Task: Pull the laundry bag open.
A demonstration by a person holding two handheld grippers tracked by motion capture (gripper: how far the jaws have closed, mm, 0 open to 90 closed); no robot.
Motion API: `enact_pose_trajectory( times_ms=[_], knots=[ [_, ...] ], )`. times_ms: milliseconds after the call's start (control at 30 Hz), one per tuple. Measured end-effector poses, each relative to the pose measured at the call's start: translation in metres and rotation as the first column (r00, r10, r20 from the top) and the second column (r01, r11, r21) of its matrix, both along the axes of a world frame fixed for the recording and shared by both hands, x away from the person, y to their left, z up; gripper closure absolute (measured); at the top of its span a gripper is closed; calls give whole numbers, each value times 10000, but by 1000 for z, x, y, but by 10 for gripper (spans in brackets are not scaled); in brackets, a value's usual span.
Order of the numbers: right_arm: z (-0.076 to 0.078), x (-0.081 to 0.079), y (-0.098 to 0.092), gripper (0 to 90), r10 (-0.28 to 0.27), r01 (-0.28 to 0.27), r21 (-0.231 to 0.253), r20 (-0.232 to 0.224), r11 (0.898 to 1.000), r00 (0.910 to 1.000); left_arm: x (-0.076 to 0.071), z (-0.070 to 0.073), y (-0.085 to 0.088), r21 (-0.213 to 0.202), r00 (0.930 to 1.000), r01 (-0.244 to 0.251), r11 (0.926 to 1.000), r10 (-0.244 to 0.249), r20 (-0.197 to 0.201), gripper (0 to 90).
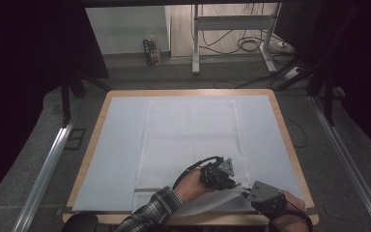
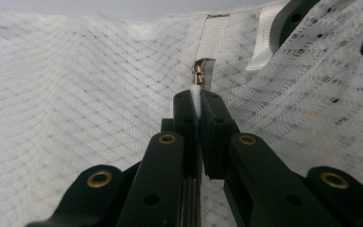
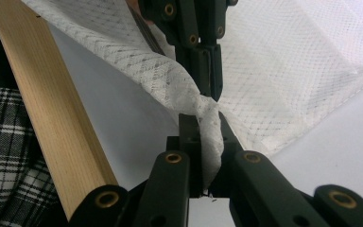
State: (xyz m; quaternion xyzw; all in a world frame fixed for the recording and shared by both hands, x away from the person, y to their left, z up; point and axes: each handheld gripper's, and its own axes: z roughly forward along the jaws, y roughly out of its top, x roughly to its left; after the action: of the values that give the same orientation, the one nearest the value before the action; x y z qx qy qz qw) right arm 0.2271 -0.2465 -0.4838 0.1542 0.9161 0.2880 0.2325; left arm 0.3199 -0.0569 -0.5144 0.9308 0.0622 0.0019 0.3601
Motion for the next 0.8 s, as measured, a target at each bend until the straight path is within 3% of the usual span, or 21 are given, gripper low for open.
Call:
enact_pose_trajectory(
  times_ms=[233, 267, 333, 533, 667, 800],
  knots=[
    [1, 1, -1, 831, -25, 26, 93, -96, 10000, 10000, -1, 5, 5, -224, 10000, 52, 9997, -52, 25, 871],
    [1, 3, -2, 751, -133, 135, 233, -122, 9996, 9998, 0, 7, 7, -369, 10000, 69, 9993, -71, -54, 871],
    [1, 3, -2, 680, -195, 197, 250, -50, 9995, 9998, 1, 9, 11, -582, 9998, 9, 9983, -22, -215, 871],
    [2, 4, -2, 533, -368, 367, 167, 26, 9992, 9993, 5, 15, 22, -1116, 9982, -194, 9936, 130, -580, 871],
    [2, 5, -6, 446, -554, 554, -114, 41, 9984, 9985, 7, 19, 27, -1295, 9976, -291, 9912, 208, -655, 871],
    [2, 6, -13, 440, -819, 819, -169, -27, 9965, 9966, 10, 23, 36, -1467, 9965, -514, 9878, 412, -723, 871]
  ],
)
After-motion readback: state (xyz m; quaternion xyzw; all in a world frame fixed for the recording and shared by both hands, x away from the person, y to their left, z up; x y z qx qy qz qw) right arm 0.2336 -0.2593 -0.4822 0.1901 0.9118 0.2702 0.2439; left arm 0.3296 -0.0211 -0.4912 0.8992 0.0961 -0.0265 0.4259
